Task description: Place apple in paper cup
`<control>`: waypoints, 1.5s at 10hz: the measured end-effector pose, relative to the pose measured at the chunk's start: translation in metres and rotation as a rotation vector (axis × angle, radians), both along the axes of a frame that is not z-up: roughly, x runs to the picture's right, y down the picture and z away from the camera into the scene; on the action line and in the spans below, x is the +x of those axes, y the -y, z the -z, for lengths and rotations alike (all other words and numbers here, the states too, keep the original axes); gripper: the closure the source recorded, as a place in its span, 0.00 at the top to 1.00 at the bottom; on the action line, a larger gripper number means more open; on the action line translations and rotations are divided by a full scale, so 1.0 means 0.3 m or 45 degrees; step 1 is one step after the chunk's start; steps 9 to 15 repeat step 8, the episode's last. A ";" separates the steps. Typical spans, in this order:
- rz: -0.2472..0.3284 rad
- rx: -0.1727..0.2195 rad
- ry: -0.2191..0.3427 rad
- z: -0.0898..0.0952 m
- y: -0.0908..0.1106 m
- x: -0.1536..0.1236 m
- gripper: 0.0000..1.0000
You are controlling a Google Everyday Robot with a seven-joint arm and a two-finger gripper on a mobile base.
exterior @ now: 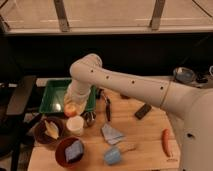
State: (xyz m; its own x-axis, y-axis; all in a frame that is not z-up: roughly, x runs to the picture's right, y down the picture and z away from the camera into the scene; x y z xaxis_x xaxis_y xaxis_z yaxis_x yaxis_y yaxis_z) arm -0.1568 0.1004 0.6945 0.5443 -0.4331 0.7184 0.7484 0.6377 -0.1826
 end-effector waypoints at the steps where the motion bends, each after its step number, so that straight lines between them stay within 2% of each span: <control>1: 0.005 -0.021 0.016 -0.002 -0.038 -0.012 0.75; 2: 0.016 -0.044 0.032 -0.006 -0.086 -0.027 0.75; 4: 0.013 -0.071 0.037 -0.014 -0.128 -0.030 0.75; 8: -0.057 -0.049 -0.009 -0.014 -0.101 0.053 0.75; 15: -0.057 -0.049 -0.009 -0.014 -0.101 0.053 0.75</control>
